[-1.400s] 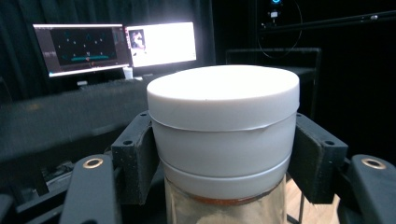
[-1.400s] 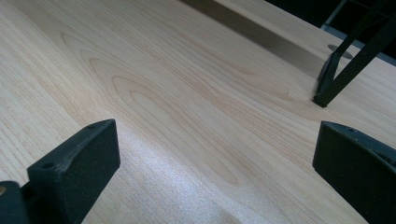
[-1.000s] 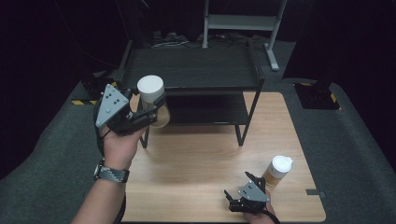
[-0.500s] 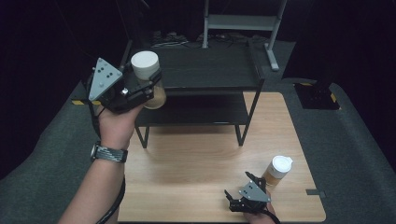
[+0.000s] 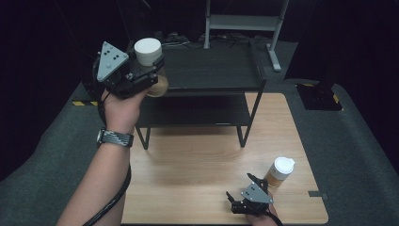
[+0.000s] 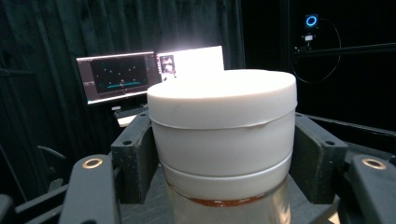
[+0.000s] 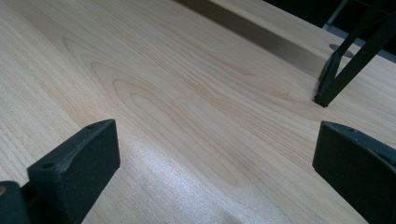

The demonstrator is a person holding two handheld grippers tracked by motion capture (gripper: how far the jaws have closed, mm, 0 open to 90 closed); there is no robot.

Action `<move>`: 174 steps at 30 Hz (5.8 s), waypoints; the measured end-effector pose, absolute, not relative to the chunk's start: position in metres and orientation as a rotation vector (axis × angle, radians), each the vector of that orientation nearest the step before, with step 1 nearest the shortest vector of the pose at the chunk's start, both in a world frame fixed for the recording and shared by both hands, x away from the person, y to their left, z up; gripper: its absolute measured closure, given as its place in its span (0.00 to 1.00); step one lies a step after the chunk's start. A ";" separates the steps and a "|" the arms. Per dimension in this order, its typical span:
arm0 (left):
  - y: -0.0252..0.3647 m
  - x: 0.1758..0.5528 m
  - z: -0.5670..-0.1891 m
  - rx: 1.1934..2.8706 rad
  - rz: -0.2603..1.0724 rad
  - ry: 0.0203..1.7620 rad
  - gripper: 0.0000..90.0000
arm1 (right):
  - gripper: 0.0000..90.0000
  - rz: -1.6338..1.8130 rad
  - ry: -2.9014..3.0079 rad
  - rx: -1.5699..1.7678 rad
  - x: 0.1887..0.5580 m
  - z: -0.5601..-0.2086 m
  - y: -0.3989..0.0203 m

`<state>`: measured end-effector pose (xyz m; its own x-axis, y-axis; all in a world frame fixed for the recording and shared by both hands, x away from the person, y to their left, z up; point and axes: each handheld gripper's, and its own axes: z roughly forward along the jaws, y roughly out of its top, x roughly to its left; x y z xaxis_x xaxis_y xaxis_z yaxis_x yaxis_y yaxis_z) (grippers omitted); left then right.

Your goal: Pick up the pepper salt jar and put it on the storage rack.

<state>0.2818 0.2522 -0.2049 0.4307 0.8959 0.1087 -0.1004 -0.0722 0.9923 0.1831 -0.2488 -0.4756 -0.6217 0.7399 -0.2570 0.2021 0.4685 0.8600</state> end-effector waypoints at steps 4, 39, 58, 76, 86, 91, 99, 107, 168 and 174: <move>0.245 0.291 -0.202 1.407 0.983 0.776 0.37 | 0.00 1.111 2.094 0.776 0.183 -0.476 -0.249; 0.218 0.336 -0.207 1.395 0.976 0.836 0.37 | 0.00 1.119 2.090 0.776 0.183 -0.476 -0.250; 0.219 0.336 -0.208 1.405 0.967 0.828 0.36 | 0.00 1.110 2.089 0.769 0.182 -0.476 -0.249; 0.223 0.315 -0.213 1.362 0.956 0.869 0.00 | 0.00 1.111 2.090 0.767 0.181 -0.477 -0.248; 0.232 0.287 -0.224 1.364 0.986 0.846 0.00 | 0.00 1.098 2.097 0.757 0.181 -0.476 -0.247; 0.240 0.277 -0.234 1.369 0.974 0.857 0.00 | 0.00 1.095 2.095 0.747 0.181 -0.477 -0.246; 0.250 0.260 -0.253 1.388 0.976 0.850 0.00 | 0.00 1.090 2.096 0.746 0.181 -0.476 -0.246; 0.255 0.244 -0.276 1.429 0.941 0.849 0.00 | 0.00 1.085 2.096 0.739 0.180 -0.477 -0.245; 0.242 0.176 -0.474 1.797 0.742 0.982 0.00 | 0.00 1.067 2.104 0.724 0.180 -0.476 -0.242; 0.237 0.181 -0.477 1.871 0.718 1.009 0.00 | 0.00 1.068 2.103 0.731 0.181 -0.476 -0.243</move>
